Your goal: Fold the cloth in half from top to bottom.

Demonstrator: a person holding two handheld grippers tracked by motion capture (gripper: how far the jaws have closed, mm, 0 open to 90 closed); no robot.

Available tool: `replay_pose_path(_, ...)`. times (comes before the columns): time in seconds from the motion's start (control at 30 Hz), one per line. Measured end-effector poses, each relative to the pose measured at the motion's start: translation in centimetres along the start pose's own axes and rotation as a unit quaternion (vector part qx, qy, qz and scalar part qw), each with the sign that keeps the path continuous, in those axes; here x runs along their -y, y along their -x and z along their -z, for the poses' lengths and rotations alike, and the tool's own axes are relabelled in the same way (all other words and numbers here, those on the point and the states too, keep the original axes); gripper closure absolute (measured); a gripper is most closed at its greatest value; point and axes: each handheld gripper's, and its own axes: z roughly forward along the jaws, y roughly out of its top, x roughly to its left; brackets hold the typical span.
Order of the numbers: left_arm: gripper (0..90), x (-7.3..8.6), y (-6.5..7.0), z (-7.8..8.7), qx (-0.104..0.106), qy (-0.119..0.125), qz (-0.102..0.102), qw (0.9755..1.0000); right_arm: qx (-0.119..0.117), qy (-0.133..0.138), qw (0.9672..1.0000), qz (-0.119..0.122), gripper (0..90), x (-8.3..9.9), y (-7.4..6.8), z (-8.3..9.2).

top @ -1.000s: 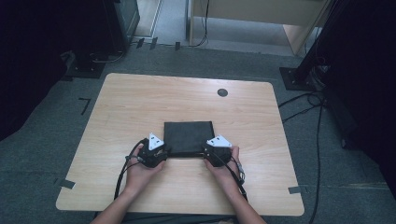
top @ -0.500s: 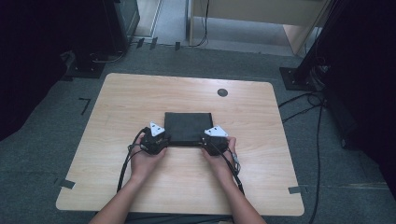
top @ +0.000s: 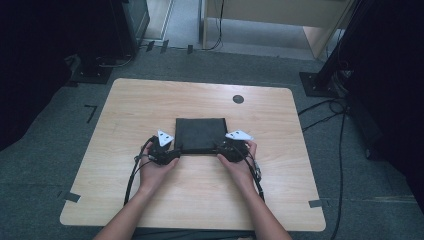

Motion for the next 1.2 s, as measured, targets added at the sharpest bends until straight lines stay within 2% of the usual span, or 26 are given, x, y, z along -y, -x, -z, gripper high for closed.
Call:
replay_pose_path(0.07, 33.4, 0.0, -0.2, 0.5, 0.026, -0.002, 0.007, 0.9996, -0.006, 0.003, 1.0, -0.003, 29.5, -0.1, 0.1, 0.7)
replay_pose_path(0.1, 26.8, -0.1, -0.2, 0.8, 0.03, -0.003, 0.01, 0.9995, -0.012, 0.003, 0.9999, -0.004, 24.2, -0.2, 0.1, 1.1)
replay_pose_path(0.17, 17.2, 0.0, 0.0, 1.5, 0.03, 0.008, -0.001, 0.9995, -0.032, -0.001, 0.9995, -0.005, 17.5, -0.3, 0.2, 1.8)
replay_pose_path(0.23, 14.9, 0.1, 0.0, 2.3, 0.034, 0.019, 0.004, 0.9992, -0.046, -0.007, 0.9989, 0.0, 14.1, -0.4, 0.1, 2.8)
replay_pose_path(0.27, 14.9, 0.0, -0.1, 2.7, 0.038, 0.025, 0.015, 0.9989, -0.047, -0.003, 0.9989, 0.007, 13.8, -0.5, 0.0, 3.3)
replay_pose_path(0.33, 14.9, 0.1, -0.4, 3.6, 0.054, 0.033, 0.025, 0.9977, -0.052, 0.0, 0.9985, 0.016, 9.5, -0.4, -0.1, 4.4)
replay_pose_path(0.43, 14.3, 0.3, -1.0, 4.8, 0.063, 0.033, 0.033, 0.9969, -0.067, -0.003, 0.9974, 0.028, 1.5, 0.2, -0.1, 6.0)
replay_pose_path(0.5, 14.3, 0.6, -1.4, 5.5, 0.058, 0.029, 0.036, 0.9972, -0.068, -0.004, 0.9972, 0.031, 1.0, 0.7, 0.0, 6.9)
replay_pose_path(0.6, 14.3, 1.2, -2.4, 6.5, 0.048, 0.029, 0.04, 0.9976, -0.055, -0.004, 0.9979, 0.032, 1.0, 1.4, 0.5, 8.1)
replay_pose_path(0.73, 14.3, 2.2, -3.9, 7.3, 0.027, 0.011, 0.043, 0.9987, -0.048, 0.0, 0.9984, 0.029, 0.0, 2.0, 1.4, 9.6)
replay_pose_path(0.8, 14.3, 2.7, -4.6, 7.8, 0.026, 0.004, 0.046, 0.9986, -0.046, 0.001, 0.9986, 0.026, 0.0, 2.4, 1.8, 10.4)
replay_pose_path(1.03, 14.3, 5.1, -5.8, 9.4, 0.015, -0.013, 0.049, 0.9986, -0.023, -0.005, 0.9995, 0.022, 0.0, 4.0, 3.9, 12.5)
replay_pose_path(1.2, 14.3, 6.8, -6.7, 10.6, 0.004, -0.019, 0.05, 0.9985, -0.005, -0.014, 0.9999, 0.006, 0.0, 5.5, 5.5, 13.5)
